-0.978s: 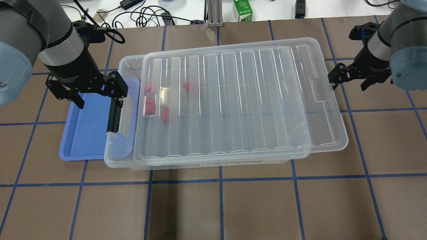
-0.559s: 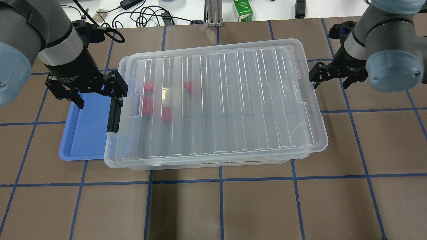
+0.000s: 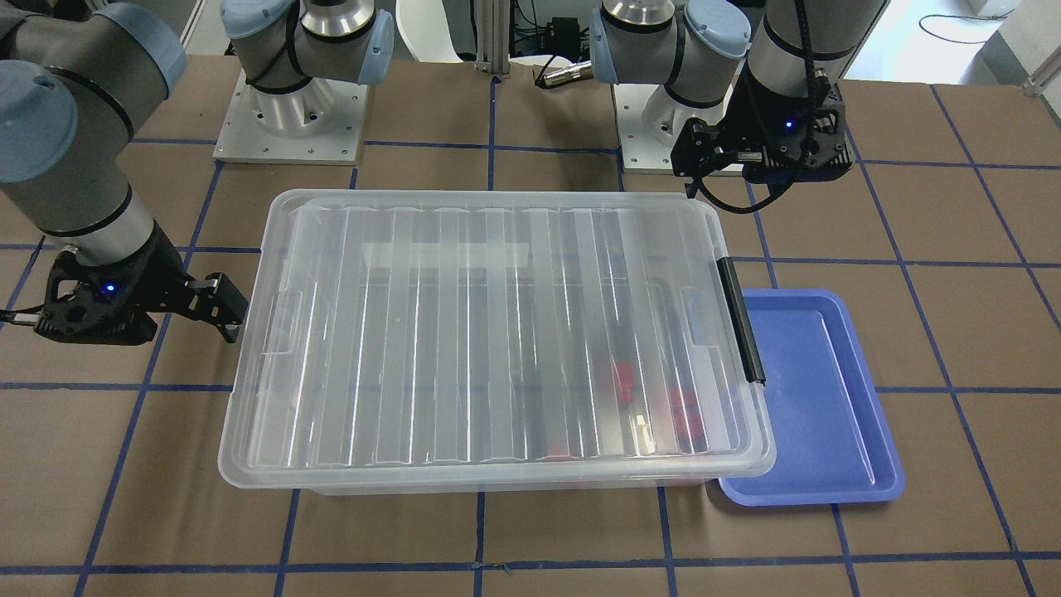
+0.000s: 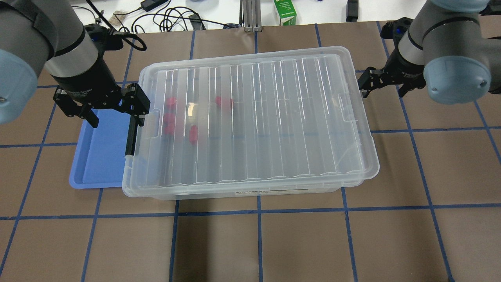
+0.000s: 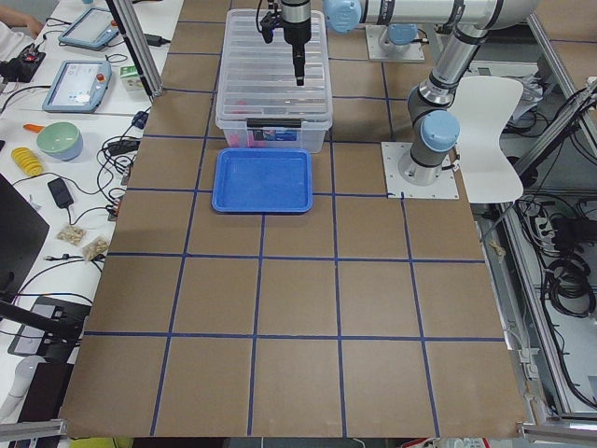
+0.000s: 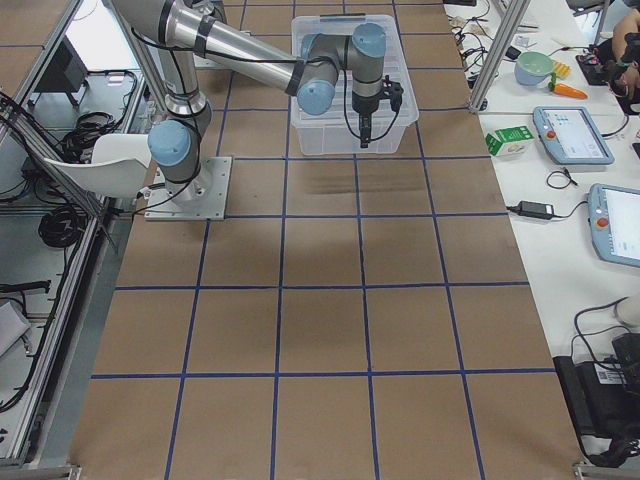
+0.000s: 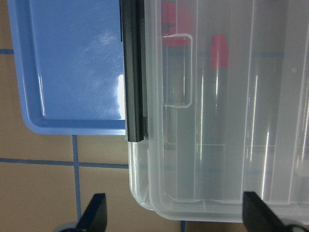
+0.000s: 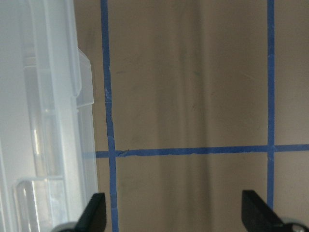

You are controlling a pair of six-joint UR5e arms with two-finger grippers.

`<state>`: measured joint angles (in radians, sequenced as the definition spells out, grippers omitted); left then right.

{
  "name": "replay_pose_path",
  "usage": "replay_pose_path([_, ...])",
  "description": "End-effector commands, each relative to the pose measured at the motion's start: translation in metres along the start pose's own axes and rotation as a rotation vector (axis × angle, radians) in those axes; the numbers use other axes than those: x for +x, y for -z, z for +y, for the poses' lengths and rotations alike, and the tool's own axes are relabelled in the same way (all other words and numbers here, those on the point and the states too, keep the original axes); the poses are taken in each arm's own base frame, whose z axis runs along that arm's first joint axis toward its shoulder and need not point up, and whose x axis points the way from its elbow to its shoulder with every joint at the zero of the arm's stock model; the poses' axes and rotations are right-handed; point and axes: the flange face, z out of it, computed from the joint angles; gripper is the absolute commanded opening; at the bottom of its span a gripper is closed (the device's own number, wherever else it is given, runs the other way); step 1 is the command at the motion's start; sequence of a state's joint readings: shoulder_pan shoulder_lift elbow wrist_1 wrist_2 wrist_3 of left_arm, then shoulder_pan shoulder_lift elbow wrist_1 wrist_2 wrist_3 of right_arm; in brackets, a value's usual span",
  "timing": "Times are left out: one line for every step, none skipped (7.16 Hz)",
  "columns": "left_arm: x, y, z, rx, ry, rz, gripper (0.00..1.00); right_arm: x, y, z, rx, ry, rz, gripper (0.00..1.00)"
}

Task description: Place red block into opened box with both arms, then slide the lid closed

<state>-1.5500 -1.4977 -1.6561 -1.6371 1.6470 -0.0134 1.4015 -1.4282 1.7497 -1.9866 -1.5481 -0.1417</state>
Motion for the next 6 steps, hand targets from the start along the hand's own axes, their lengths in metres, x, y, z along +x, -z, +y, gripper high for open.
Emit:
replay_pose_path([0.000, 0.000, 0.001, 0.000, -0.002, -0.005, 1.00, -0.001, 0.071, -0.018, 0.020, 0.000, 0.004, 1.00])
replay_pose_path([-0.001, 0.000, 0.001, -0.003, -0.001, -0.005, 1.00, -0.003, 0.115, -0.019, 0.000, -0.001, -0.002, 1.00])
replay_pose_path([-0.001, -0.001, 0.000, -0.003, 0.001, -0.005, 1.00, -0.007, 0.152, -0.007, -0.032, -0.002, -0.008, 1.00])
replay_pose_path([-0.001, -0.001, 0.001, -0.004, -0.001, -0.005, 1.00, -0.010, 0.172, 0.008, -0.022, 0.001, -0.006, 1.00])
replay_pose_path([0.000, -0.001, 0.001, -0.003, -0.002, -0.005, 1.00, -0.016, 0.172, 0.012, -0.039, 0.002, -0.008, 1.00])
replay_pose_path([-0.001, 0.000, 0.000, -0.001, -0.001, -0.005, 1.00, -0.051, 0.164, 0.014, -0.051, -0.051, -0.003, 1.00])
